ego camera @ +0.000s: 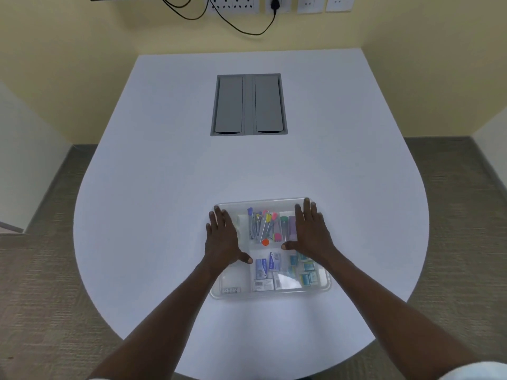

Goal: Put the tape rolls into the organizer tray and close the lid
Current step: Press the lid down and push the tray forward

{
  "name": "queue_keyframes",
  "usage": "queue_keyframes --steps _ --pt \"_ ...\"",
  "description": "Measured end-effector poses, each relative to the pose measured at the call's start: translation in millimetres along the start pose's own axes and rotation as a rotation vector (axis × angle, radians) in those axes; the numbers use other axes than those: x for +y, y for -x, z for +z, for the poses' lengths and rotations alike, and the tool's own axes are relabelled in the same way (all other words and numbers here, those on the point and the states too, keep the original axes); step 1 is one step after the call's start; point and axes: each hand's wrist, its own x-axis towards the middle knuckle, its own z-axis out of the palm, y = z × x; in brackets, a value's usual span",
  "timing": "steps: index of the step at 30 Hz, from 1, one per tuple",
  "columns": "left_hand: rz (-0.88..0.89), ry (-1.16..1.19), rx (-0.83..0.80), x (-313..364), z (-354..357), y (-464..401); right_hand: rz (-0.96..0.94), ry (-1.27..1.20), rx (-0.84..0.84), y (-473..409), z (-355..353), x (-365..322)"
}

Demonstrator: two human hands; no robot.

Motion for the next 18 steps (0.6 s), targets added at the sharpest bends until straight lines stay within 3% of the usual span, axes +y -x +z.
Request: queue_keyframes --steps 7,18 --pt "0.063 -0.162 -0.083 -6.0 -8.4 -28.8 0.004 0.058 -0.175 -27.3 -4.4 7.9" --pt "0.049 -0.212 -0.084 3.2 -6.3 -32.6 0.057 0.143 -0.211 -40.0 0.5 -9.6"
